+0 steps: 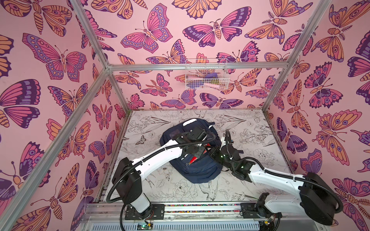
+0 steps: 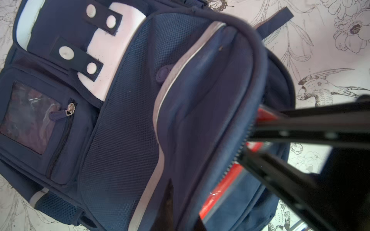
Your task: Pack the student bag
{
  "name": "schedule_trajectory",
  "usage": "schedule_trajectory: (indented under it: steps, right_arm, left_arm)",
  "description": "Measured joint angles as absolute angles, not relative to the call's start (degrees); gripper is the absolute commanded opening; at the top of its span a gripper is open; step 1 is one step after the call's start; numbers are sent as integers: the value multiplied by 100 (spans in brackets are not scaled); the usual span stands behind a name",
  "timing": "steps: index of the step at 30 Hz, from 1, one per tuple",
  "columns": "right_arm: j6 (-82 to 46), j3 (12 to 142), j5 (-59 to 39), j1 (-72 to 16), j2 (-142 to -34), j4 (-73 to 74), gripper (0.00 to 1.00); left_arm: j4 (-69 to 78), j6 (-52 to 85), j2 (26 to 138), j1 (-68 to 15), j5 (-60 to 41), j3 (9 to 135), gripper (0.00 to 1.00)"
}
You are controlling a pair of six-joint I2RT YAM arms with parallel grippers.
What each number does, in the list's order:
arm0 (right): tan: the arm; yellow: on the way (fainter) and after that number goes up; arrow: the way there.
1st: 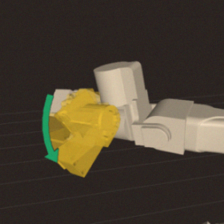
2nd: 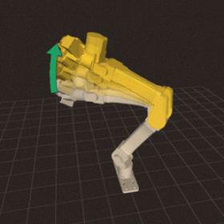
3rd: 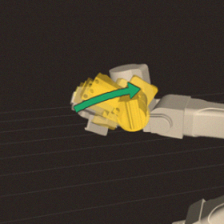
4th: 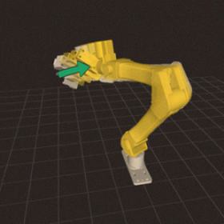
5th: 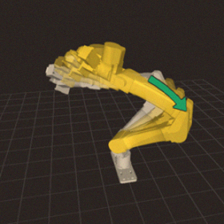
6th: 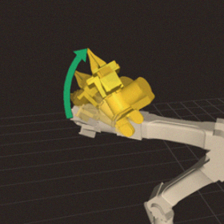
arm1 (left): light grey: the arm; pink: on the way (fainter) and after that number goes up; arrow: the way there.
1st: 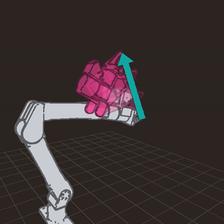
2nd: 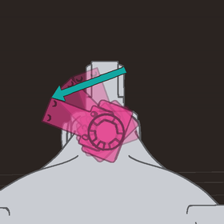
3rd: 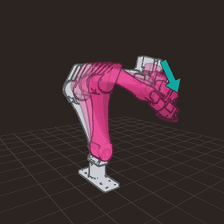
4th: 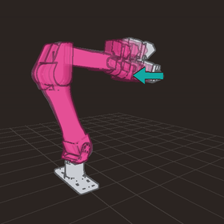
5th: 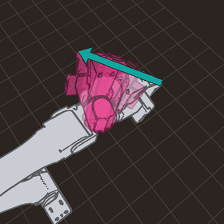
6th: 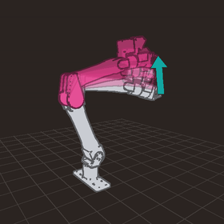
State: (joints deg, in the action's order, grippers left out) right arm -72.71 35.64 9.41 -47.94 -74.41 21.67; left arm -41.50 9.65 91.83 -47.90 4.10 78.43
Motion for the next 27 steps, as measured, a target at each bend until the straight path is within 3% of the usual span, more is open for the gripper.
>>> schedule_trajectory:
  steps: [19,22,24,27]
  right_arm:
    - [-7550,4093,1417,-4912,-9118,3509,1]
    - [-7642,4112,1437,-4917,-9238,3603,32]
    - [-7699,4082,1441,-4921,-9227,3581,45]
    - [-7701,4042,1441,-4923,-8949,3024,51]
  left_arm:
    - [-3802,954,8855,-4707,294,7489,0]
    - [-3791,963,8855,-4633,198,7463,0]
    - [-3789,974,8851,-4598,143,7463,9]
    - [-3780,1028,8842,-4565,89,7459,29]
